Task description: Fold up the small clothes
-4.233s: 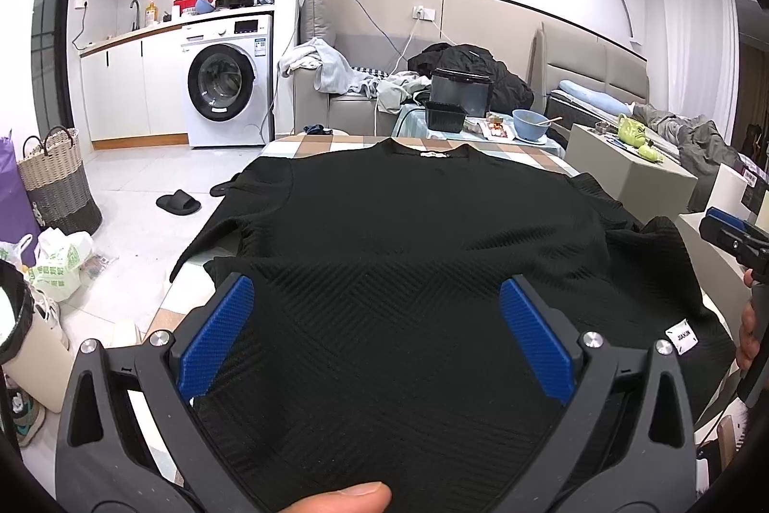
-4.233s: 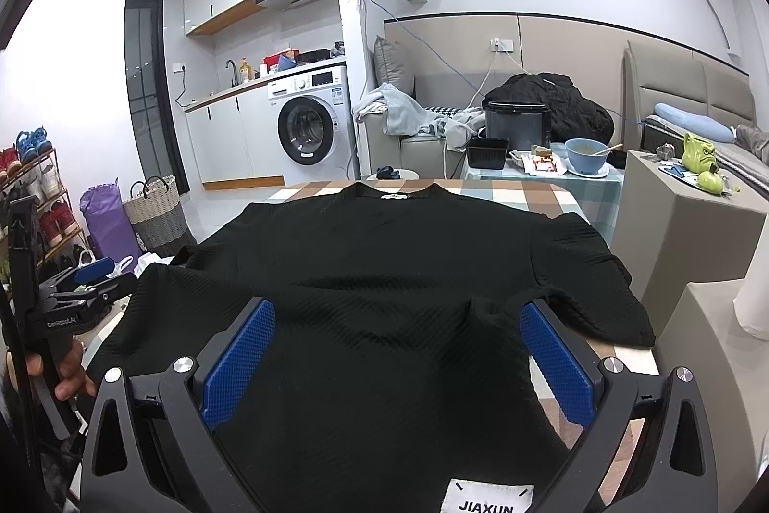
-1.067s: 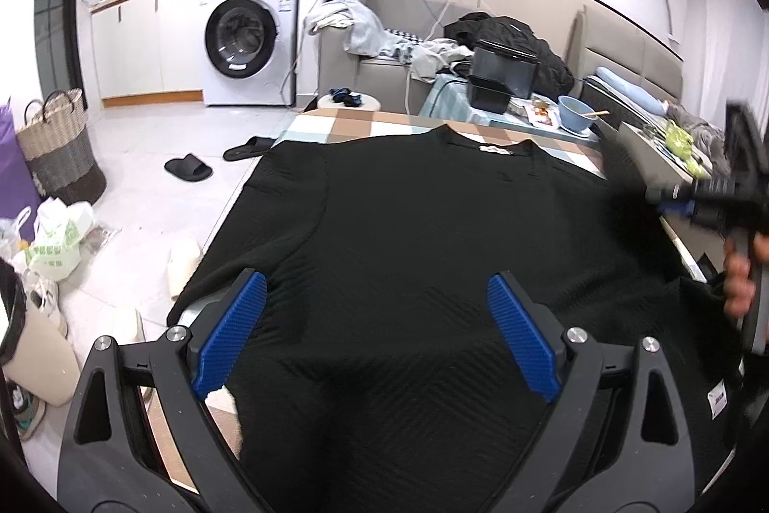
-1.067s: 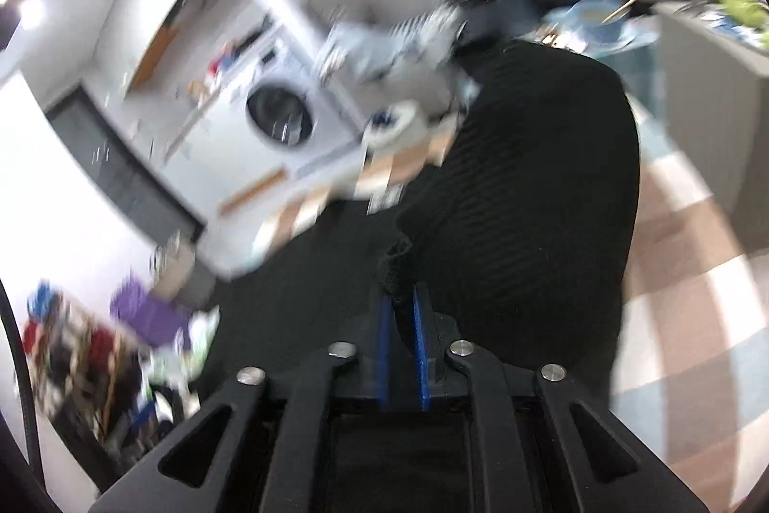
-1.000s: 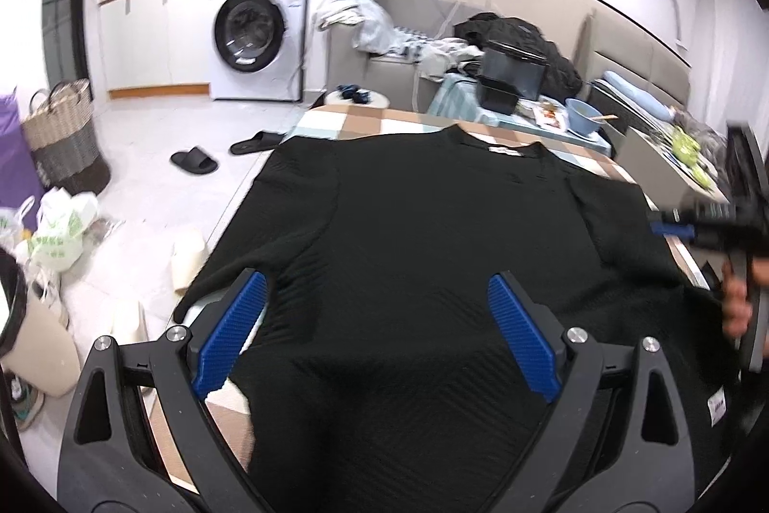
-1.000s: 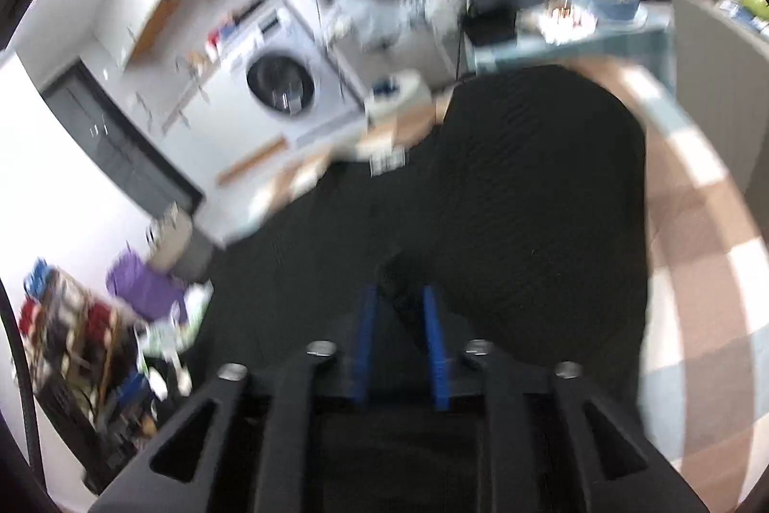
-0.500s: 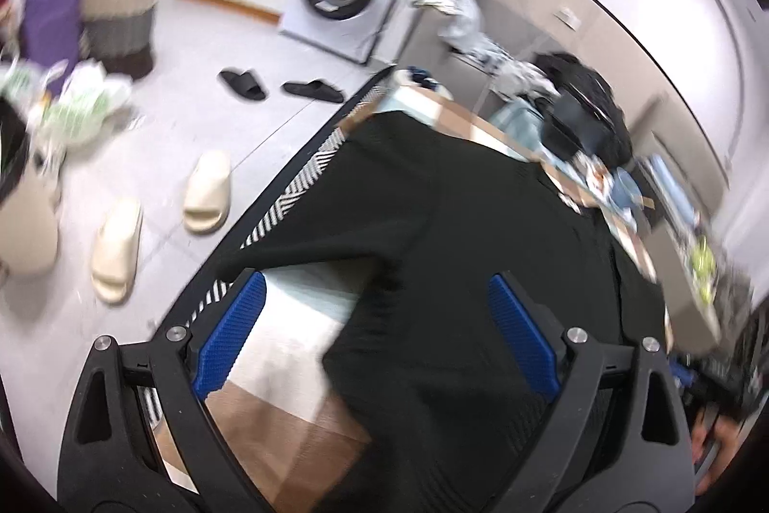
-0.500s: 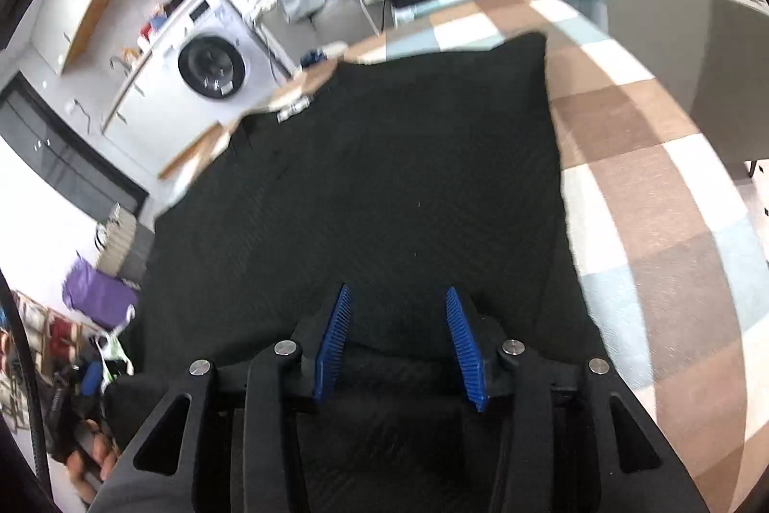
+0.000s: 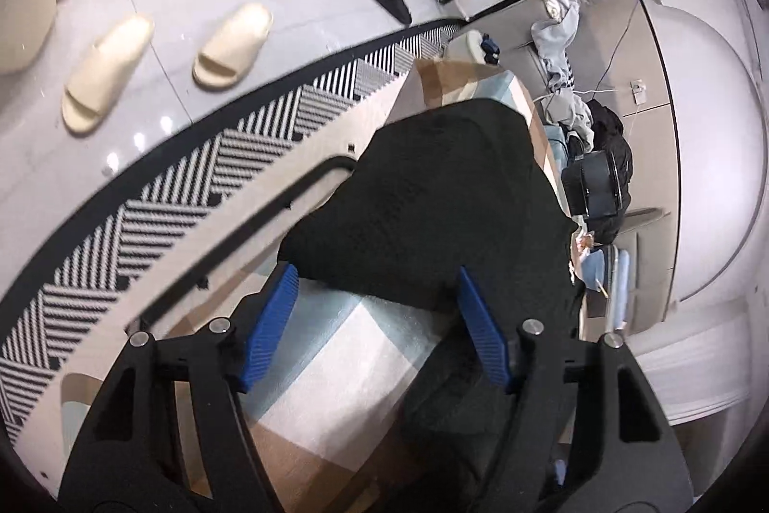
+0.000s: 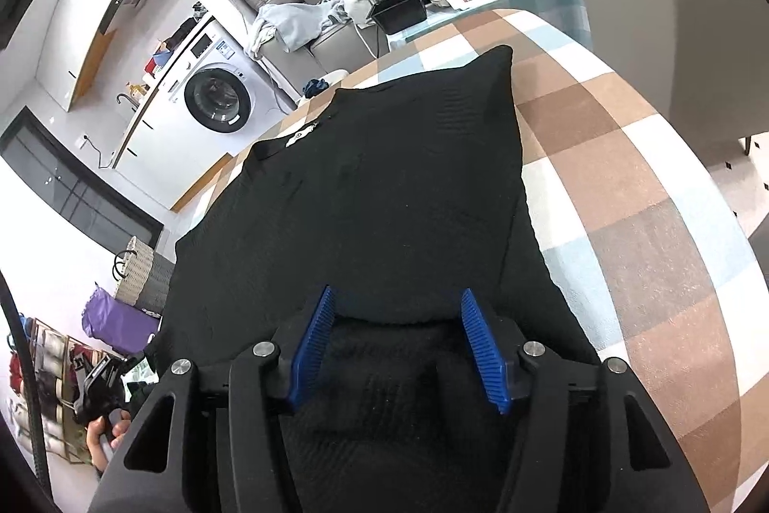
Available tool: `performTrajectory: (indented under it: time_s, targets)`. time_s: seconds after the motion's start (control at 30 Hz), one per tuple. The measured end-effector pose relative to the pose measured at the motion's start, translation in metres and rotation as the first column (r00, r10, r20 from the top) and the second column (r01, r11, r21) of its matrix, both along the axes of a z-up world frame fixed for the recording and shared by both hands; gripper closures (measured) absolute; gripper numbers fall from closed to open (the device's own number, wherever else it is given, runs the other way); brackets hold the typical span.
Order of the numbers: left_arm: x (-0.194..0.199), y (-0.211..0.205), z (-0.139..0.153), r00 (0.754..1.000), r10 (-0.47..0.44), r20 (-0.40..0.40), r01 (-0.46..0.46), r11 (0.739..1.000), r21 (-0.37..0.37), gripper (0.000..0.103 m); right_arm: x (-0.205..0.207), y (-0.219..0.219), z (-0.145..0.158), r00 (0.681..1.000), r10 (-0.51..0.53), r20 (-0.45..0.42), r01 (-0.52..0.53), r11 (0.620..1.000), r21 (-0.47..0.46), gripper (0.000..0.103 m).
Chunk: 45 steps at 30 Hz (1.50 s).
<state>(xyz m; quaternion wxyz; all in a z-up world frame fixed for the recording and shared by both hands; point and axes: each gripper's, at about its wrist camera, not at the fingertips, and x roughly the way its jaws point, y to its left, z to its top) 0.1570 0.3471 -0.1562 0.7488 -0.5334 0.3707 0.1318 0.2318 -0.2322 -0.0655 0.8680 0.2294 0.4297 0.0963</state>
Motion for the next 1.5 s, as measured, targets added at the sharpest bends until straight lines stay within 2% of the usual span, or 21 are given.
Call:
performTrajectory:
  time_s: [0.07, 0.2, 0.37, 0.47, 0.57, 0.67, 0.7, 0.73, 0.8, 0.9, 1.0, 1.07, 1.23, 1.37, 1.4, 1.43, 1.5]
  targets:
    - [0.01, 0.002, -0.01, 1.0, 0.008, -0.009, -0.008, 0.999, -0.036, 0.037, 0.0, 0.0, 0.0, 1.0, -0.004, 0.001, 0.004, 1.0, 0.004, 0.047]
    - [0.032, 0.003, -0.023, 0.999, 0.0, -0.051, -0.003, 0.998, -0.062, 0.037, -0.001, 0.001, 0.0, 1.0, -0.005, 0.002, 0.005, 1.0, 0.008, 0.047]
    - [0.041, -0.005, -0.031, 0.997, -0.02, -0.068, 0.014, 0.996, -0.087, 0.037, -0.004, 0.0, -0.001, 1.0, -0.014, -0.003, 0.014, 1.0, 0.007, 0.047]
    - [0.045, -0.008, -0.029, 0.997, 0.003, -0.079, -0.011, 0.994, -0.108, 0.037, -0.003, 0.0, -0.004, 1.0, -0.018, -0.015, 0.018, 1.0, 0.002, 0.046]
    - [0.048, -0.011, -0.018, 0.997, 0.027, -0.075, -0.029, 0.999, -0.026, 0.039, -0.003, 0.002, -0.004, 1.0, -0.013, -0.014, 0.013, 1.0, -0.002, 0.046]
    - [0.053, -0.017, 0.004, 0.999, 0.045, -0.027, -0.043, 0.996, 0.073, 0.06, -0.005, 0.002, -0.002, 1.0, -0.01, -0.007, 0.009, 1.0, -0.012, 0.046]
    - [0.054, -0.019, 0.012, 0.999, 0.049, -0.012, -0.047, 0.993, 0.108, 0.072, -0.006, 0.003, -0.001, 1.0, -0.005, -0.003, 0.005, 1.0, -0.025, 0.044]
    - [0.056, -0.021, 0.018, 0.999, 0.051, -0.003, -0.05, 0.989, 0.139, 0.08, -0.007, 0.004, -0.001, 1.0, -0.001, 0.001, 0.001, 0.999, -0.036, 0.044]
    - [0.062, -0.026, 0.033, 0.998, 0.053, 0.019, -0.056, 0.979, 0.198, 0.09, -0.009, 0.005, 0.001, 1.0, 0.006, 0.009, -0.006, 0.999, -0.047, 0.044]
    - [0.072, -0.039, 0.059, 0.999, 0.02, 0.049, -0.034, 0.955, 0.294, 0.096, -0.01, 0.004, 0.001, 1.0, 0.013, 0.01, -0.013, 0.999, -0.039, 0.042]
    - [0.081, -0.057, 0.084, 0.997, -0.042, 0.058, 0.017, 0.923, 0.384, 0.096, -0.01, 0.002, 0.0, 1.0, 0.01, 0.013, -0.009, 0.999, -0.034, 0.042]
    - [0.084, -0.064, 0.09, 0.997, -0.063, 0.039, 0.041, 0.91, 0.413, 0.096, -0.01, 0.002, -0.001, 1.0, 0.009, 0.012, -0.009, 0.999, -0.03, 0.042]
    - [0.078, -0.055, 0.087, 1.0, -0.022, 0.009, 0.017, 0.928, 0.373, 0.096, -0.008, 0.0, -0.004, 1.0, 0.012, 0.011, -0.012, 1.0, -0.021, 0.041]
    - [0.06, -0.043, 0.069, 1.0, 0.013, -0.002, -0.012, 0.946, 0.325, 0.095, -0.009, 0.001, -0.002, 1.0, 0.025, 0.018, -0.025, 0.999, -0.022, 0.04]
    - [0.058, -0.041, 0.066, 1.0, 0.016, -0.014, -0.01, 0.949, 0.317, 0.087, -0.009, 0.001, -0.002, 0.999, 0.026, 0.021, -0.026, 0.999, -0.019, 0.039]
    - [0.055, -0.039, 0.063, 1.0, 0.013, -0.019, -0.007, 0.954, 0.298, 0.075, -0.009, 0.001, -0.002, 0.999, 0.027, 0.022, -0.027, 0.999, -0.017, 0.038]
    - [0.048, -0.034, 0.052, 0.999, 0.022, -0.025, -0.015, 0.967, 0.254, 0.063, -0.009, 0.001, -0.003, 1.0, 0.025, 0.02, -0.024, 1.0, -0.017, 0.038]
